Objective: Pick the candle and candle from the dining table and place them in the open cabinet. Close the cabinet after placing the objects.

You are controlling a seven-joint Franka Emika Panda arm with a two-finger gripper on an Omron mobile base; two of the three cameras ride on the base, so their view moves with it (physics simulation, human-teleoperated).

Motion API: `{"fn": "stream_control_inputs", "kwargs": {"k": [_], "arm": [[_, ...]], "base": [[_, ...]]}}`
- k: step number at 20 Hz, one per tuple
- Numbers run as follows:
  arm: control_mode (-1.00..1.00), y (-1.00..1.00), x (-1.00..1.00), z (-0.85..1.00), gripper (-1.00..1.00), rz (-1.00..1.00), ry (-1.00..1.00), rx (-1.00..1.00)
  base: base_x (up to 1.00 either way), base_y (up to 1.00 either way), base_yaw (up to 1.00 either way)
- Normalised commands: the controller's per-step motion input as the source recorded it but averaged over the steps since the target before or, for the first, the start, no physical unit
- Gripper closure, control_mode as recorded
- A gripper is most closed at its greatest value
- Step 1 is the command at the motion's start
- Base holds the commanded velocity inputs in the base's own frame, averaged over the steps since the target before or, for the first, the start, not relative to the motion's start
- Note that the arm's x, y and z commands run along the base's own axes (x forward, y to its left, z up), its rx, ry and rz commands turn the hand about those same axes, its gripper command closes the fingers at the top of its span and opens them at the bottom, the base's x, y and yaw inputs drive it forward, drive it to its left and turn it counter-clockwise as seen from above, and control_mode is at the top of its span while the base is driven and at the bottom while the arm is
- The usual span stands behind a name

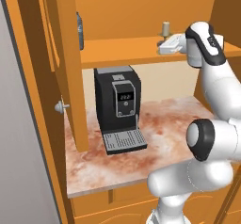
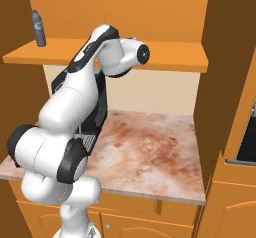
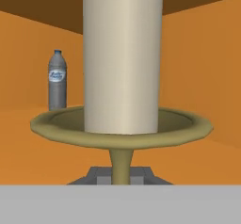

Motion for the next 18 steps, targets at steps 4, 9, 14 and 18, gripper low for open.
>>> {"fn": "stream_control_inputs", "kwargs": {"k": [4, 9, 14, 18], "arm": [[-1.00, -0.05, 0.44, 0.00, 1.00, -0.08, 0.00, 0.01], [-1.00, -0.07, 0.40, -0.01, 1.00, -0.08, 0.00, 0.01], [-1.00, 0.00, 0.39, -0.11, 1.00, -0.07, 0.00, 0.00], [-1.00, 0.00, 0.28, -0.16, 1.00, -0.07, -0.05, -0.02]], "base": [[0.00, 0.00, 0.00], [0.00, 0.00, 0.00], [0.00, 0.00, 0.00], [0.00, 0.00, 0.00]]}}
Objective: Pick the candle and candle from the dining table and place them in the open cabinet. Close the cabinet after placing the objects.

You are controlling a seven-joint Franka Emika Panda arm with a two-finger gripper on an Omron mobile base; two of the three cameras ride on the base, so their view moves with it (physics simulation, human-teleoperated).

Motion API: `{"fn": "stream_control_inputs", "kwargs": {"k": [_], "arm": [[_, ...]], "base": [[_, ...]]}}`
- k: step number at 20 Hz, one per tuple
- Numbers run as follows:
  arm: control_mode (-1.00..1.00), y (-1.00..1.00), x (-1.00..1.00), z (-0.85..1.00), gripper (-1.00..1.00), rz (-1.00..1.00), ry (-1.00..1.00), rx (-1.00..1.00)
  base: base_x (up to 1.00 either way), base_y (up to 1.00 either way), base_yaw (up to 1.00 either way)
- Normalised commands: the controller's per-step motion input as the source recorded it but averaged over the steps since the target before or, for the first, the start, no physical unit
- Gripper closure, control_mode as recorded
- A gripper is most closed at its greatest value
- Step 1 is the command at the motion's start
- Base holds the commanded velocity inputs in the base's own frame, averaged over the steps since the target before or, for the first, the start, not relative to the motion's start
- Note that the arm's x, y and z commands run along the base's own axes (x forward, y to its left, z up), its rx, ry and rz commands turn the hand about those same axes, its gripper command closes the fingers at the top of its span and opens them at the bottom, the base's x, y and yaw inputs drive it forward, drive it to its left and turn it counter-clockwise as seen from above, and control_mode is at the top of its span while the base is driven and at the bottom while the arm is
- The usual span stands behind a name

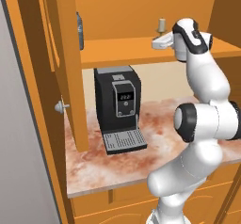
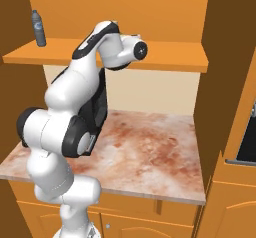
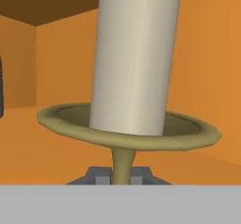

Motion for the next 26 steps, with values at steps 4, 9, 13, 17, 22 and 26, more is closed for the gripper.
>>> {"fn": "stream_control_inputs", "kwargs": {"k": [4, 9, 13, 17, 22, 26], "arm": [[-1.00, 0.00, 0.20, -0.10, 1.00, -0.06, -0.08, -0.04], [-1.00, -0.01, 0.07, -0.13, 1.00, -0.01, -0.09, -0.06], [-1.00, -0.14, 0.14, -0.19, 1.00, -0.01, 0.01, -0.01], [-1.00, -0.20, 0.33, -0.12, 1.00, 0.00, 0.02, 0.00], [-1.00, -0.14, 0.31, -0.03, 1.00, 0.00, 0.00, 0.00], [-1.00, 0.00, 0.25, -0.09, 1.00, 0.00, 0.00, 0.00]], "base": [[0.00, 0.00, 0.00], [0.00, 0.00, 0.00], [0.00, 0.00, 0.00], [0.00, 0.00, 0.00], [0.00, 0.00, 0.00], [0.00, 0.00, 0.00]]}}
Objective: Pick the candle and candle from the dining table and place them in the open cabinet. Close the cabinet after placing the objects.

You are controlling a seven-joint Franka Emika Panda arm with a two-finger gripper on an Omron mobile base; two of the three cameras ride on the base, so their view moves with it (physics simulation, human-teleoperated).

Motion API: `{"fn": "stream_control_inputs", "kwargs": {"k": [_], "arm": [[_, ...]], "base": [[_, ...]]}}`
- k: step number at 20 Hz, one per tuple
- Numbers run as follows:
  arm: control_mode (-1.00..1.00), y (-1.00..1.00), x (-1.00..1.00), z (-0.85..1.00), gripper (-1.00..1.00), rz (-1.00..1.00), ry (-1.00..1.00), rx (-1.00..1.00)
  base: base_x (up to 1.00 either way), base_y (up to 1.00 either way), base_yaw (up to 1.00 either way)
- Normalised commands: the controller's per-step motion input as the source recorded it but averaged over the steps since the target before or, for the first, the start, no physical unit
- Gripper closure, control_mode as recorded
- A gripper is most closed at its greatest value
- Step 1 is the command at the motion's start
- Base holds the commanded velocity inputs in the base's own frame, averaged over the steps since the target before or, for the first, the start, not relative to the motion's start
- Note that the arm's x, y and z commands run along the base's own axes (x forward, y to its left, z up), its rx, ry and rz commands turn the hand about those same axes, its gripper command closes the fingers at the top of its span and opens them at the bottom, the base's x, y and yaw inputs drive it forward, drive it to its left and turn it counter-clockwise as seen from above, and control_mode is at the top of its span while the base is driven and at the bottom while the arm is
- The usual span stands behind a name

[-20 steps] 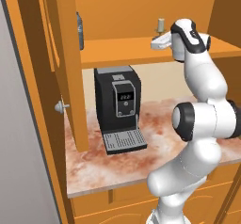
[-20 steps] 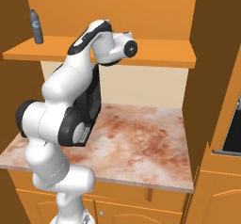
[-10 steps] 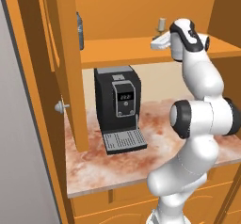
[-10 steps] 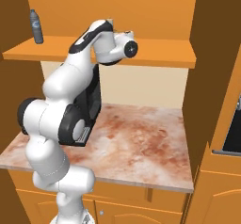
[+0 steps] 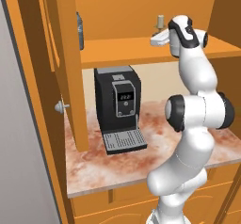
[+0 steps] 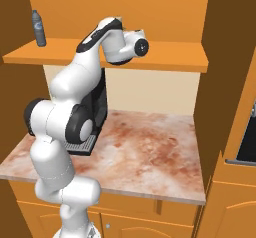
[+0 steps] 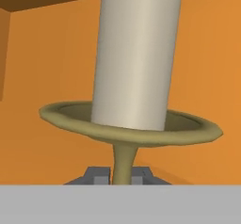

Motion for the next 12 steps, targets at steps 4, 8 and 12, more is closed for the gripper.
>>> {"fn": "stream_control_inputs", "kwargs": {"k": [4, 8, 12], "arm": [[-1.00, 0.00, 0.17, -0.19, -1.00, 0.00, 0.00, 0.00], [-1.00, 0.00, 0.01, -0.16, -1.00, 0.00, 0.03, 0.00], [-1.00, 0.00, 0.00, -0.01, -1.00, 0.03, 0.00, 0.04]], "base": [[0.00, 0.00, 0.00], [0.00, 0.00, 0.00], [0.00, 0.00, 0.00]]}}
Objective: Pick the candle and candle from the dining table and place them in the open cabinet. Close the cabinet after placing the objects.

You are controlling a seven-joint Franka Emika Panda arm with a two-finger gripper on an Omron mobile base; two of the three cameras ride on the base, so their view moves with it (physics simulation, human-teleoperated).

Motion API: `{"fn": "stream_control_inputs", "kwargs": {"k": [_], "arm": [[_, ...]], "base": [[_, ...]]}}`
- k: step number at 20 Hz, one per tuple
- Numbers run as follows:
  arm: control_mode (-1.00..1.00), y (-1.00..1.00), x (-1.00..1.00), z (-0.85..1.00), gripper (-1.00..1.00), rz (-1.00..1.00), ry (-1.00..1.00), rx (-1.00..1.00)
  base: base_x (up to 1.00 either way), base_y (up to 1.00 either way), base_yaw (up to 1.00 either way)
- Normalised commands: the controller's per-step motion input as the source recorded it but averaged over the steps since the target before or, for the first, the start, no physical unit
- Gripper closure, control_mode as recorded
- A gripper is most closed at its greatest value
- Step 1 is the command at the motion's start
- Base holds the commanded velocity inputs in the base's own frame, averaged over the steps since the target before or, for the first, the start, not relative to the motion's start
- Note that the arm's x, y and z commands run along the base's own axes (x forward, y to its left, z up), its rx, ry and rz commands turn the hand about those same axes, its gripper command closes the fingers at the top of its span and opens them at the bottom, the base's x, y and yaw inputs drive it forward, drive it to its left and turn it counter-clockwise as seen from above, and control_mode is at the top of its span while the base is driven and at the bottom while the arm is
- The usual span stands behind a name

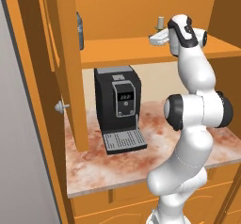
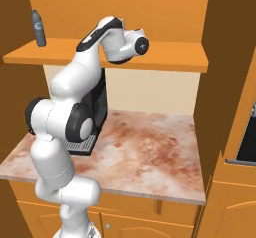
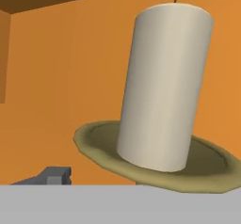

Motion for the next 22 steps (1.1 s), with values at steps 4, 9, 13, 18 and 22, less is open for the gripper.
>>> {"fn": "stream_control_inputs", "kwargs": {"k": [4, 9, 13, 18, 22], "arm": [[-1.00, 0.00, -0.10, 0.00, -1.00, 0.03, -0.02, 0.01], [-1.00, 0.00, -0.30, 0.00, -1.00, 0.00, -0.04, 0.00], [-1.00, 0.00, -0.22, 0.00, -1.00, 0.00, -0.03, 0.00], [-1.00, 0.00, -0.29, 0.00, -1.00, -0.06, -0.02, 0.00], [-1.00, 0.00, -0.38, 0.00, -1.00, -0.14, 0.00, 0.00]], "base": [[0.00, 0.00, 0.00], [0.00, 0.00, 0.00], [0.00, 0.00, 0.00], [0.00, 0.00, 0.00], [0.00, 0.00, 0.00]]}}
